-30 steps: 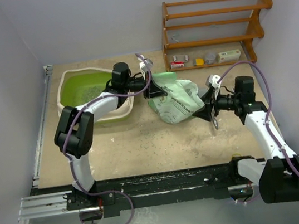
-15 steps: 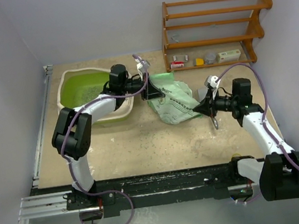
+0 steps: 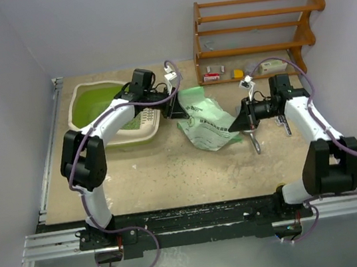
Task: Fill the litter box with clean litter
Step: Adjust the cat litter bag at the center of the board.
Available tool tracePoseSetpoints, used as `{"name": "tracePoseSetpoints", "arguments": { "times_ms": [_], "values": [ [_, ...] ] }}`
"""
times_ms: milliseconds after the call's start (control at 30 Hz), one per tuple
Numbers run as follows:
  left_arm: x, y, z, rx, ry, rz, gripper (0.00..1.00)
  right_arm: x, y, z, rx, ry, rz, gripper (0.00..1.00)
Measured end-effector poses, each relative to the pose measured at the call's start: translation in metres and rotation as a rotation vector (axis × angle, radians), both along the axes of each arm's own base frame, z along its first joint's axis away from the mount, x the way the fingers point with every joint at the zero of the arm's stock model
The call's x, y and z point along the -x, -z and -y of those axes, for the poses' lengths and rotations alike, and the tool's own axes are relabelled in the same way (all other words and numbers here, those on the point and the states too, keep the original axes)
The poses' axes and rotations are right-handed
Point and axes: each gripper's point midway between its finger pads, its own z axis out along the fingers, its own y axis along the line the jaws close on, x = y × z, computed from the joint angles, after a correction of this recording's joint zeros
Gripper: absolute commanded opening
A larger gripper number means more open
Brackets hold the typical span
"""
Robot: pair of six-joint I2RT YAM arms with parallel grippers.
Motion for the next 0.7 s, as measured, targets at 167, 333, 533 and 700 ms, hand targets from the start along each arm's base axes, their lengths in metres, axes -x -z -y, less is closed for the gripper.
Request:
{"name": "tracePoseSetpoints", "arguments": {
  "times_ms": [167, 333, 533, 700],
  "values": [
    [0.0, 0.005, -0.015, -0.093, -0.04, 0.048, 0.03, 0.007, 0.008, 0.0, -0.028, -0.059, -0.104, 0.0],
    [-0.001, -0.007, -0.023, -0.131, -0.067, 0.064, 0.03, 0.009, 0.012, 0.007, -0.038, -0.042, -0.136, 0.0],
    [0.0, -0.005, -0.027, -0.169, -0.06, 0.053, 0.03, 0.008, 0.007, 0.01, -0.058, -0.101, -0.164, 0.0],
    [0.006, -0.008, -0.03, -0.149, -0.059, 0.101, 0.58, 0.015, 0.007, 0.008, -0.111, -0.185, -0.18, 0.0]
  ]
}}
